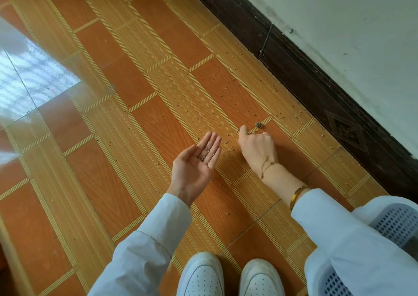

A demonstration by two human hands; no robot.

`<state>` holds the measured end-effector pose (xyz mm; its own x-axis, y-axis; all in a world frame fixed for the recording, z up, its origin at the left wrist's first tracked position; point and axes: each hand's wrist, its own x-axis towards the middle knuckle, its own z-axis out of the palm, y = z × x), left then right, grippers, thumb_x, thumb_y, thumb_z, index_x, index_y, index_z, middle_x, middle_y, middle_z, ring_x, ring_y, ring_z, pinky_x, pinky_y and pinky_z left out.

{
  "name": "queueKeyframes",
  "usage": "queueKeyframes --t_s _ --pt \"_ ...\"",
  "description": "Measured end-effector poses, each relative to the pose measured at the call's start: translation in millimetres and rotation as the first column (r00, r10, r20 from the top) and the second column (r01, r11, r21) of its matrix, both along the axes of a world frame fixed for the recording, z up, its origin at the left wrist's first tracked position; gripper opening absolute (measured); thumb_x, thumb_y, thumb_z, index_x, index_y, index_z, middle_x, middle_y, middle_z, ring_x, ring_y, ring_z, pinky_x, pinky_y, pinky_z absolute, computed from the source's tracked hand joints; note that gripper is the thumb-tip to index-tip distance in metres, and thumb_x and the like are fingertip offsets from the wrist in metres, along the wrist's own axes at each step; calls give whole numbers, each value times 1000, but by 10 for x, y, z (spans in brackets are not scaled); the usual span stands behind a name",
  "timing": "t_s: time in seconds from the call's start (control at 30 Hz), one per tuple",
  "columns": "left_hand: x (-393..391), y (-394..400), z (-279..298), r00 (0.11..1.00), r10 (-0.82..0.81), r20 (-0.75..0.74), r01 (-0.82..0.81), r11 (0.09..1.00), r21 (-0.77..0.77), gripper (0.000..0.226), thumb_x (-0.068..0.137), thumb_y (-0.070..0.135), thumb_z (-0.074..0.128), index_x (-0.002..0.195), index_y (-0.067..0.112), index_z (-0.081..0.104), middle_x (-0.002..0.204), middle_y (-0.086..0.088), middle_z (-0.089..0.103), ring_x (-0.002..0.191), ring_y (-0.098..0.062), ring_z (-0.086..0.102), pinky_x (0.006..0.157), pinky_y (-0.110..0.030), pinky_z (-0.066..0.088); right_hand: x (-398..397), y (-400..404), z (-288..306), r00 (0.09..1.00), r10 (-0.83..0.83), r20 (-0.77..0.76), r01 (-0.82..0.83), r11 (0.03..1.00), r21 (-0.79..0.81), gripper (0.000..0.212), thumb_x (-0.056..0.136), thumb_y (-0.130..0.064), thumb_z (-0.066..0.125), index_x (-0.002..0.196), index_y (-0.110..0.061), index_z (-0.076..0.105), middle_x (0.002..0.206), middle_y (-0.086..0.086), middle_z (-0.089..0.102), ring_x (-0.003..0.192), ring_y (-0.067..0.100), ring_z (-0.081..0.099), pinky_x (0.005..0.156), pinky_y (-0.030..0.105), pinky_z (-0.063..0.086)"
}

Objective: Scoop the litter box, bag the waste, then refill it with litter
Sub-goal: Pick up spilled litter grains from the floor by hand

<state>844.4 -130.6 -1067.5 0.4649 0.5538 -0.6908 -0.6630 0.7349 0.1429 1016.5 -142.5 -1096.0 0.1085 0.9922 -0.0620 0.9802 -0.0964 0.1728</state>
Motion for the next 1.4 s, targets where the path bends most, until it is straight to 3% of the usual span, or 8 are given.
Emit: queueKeyframes --t_s 0.23,0.43,0.63,0.83,0.97,1.13,1.27,1.4 --pt "103 -19 -13 999 -39 4 39 999 4 46 100 17 29 135 -6 49 137 -20 55 129 -30 52 116 -38 30 -542 -201 264 916 312 -251 -266 943 201 28 98 -22 42 105 -6 64 46 -5 57 37 11 50 48 24 44" --pt "71 32 25 999 -35 -7 36 999 27 44 99 15 30 133 -5 51 133 -20 58 127 -31 54 114 -39 34 -126 -48 253 910 52 -411 21 985 170 27 101 -21 36 102 -4 56 42 -9 34 32 7 22 38 16 12" --pt "14 16 27 1000 -12 7 12 1000 10 44 100 14 31 133 -6 50 134 -20 57 127 -33 54 115 -40 32 132 100 43 997 -37 -64 32 997 -75 42 103 -44 23 121 -9 39 50 -6 43 39 14 38 47 26 29" --pt "-26 9 0 1000 -6 -7 6 1000 11 43 100 14 32 133 -6 50 135 -20 57 127 -33 54 115 -41 32 14 150 7 1000 14 8 -13 990 -142 31 96 -1 32 125 -9 40 65 -2 66 47 14 51 51 26 32" --pt "-4 9 -38 999 -3 -45 4 1000 13 44 100 16 31 132 -6 52 134 -19 58 126 -32 55 114 -40 34 -164 48 87 982 25 -187 -13 998 69 18 100 -19 46 104 -5 57 38 -11 21 31 2 13 38 18 13" --pt "74 -27 -97 998 -32 -49 31 999 -16 46 98 18 34 134 -7 49 139 -16 52 127 -26 51 113 -32 31 -462 -198 267 894 245 -376 -205 968 143 30 100 -38 39 102 -13 55 42 -8 46 32 8 36 44 22 40" --pt "88 -37 -23 999 -51 -18 51 999 2 44 99 15 31 131 -6 52 134 -20 57 126 -30 54 113 -38 34 -11 -43 237 899 -23 -438 77 991 106 41 102 -44 28 103 -9 50 46 -6 41 34 9 30 37 20 21" --pt "55 -26 -6 999 -49 -5 49 999 14 44 100 14 30 133 -6 50 135 -20 57 127 -32 54 115 -40 32 461 51 99 915 -283 -289 291 957 -15 38 100 -41 40 122 -10 40 54 -4 49 40 11 38 39 23 29"
